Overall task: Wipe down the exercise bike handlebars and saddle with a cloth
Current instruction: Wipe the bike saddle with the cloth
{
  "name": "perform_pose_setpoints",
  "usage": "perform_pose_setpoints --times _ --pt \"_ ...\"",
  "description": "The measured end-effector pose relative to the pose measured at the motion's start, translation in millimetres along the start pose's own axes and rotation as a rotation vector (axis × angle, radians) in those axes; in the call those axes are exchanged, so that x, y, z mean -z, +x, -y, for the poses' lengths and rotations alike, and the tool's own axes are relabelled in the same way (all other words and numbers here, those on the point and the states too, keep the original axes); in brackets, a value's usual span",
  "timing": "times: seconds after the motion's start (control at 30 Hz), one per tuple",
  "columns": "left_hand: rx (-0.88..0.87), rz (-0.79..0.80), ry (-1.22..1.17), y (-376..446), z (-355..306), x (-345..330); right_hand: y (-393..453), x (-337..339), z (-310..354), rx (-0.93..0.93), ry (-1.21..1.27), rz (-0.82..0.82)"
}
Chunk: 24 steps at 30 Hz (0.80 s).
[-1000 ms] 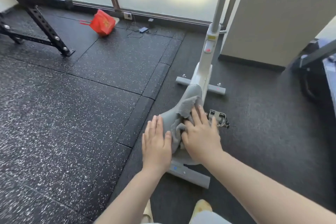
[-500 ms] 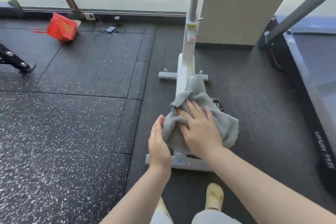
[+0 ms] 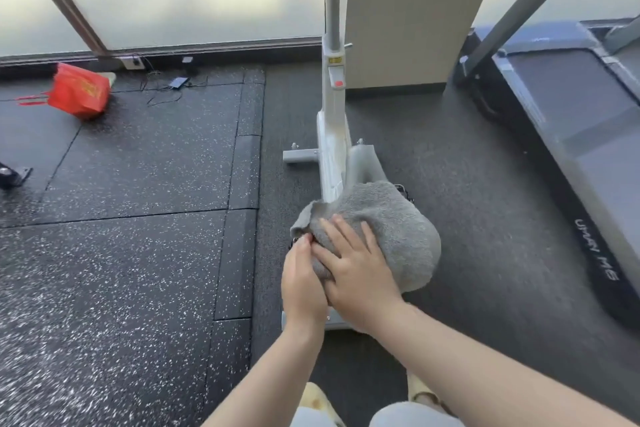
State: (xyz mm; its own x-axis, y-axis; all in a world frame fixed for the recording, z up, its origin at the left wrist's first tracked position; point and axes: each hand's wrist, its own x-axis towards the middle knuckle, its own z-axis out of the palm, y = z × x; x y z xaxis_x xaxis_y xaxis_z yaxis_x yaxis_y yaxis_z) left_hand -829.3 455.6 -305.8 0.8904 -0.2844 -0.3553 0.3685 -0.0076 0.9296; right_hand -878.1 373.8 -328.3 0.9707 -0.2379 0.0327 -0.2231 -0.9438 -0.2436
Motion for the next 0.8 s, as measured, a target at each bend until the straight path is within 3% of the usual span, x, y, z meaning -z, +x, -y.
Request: perform_pose_setpoints --times 0.07,0.1,0.2,0.3,0.43,0.57,0.7,0.8 --pt "-0.081 0.017 0.043 -4 5 7 -3 13 -34 0.175 0.038 0.032" --pt "-0.140 0.051 0.070 -6 5 8 -3 20 -48 0.174 0.073 0.017" --pt "-0.295 0.233 0.194 -13 -4 -9 -22 19 -60 -0.202 0.206 -0.279" --pt "-0.331 0.417 0.301 -17 -9 -34 -54 -4 -18 -0.556 0.426 -0.553" --pt "-0.298 0.447 0.363 -10 -1 -55 -47 -13 -29 -0.707 0.805 -0.681" --pt "-0.331 0.417 0.460 -12 4 -65 -45 7 -71 -0.838 1.248 -0.599" --pt "-0.436 0.365 0.595 -11 8 -82 -71 10 -63 -0.715 1.206 -0.522" --pt "-0.478 0.255 0.653 0 11 -98 -55 12 -105 -0.738 1.208 -0.407"
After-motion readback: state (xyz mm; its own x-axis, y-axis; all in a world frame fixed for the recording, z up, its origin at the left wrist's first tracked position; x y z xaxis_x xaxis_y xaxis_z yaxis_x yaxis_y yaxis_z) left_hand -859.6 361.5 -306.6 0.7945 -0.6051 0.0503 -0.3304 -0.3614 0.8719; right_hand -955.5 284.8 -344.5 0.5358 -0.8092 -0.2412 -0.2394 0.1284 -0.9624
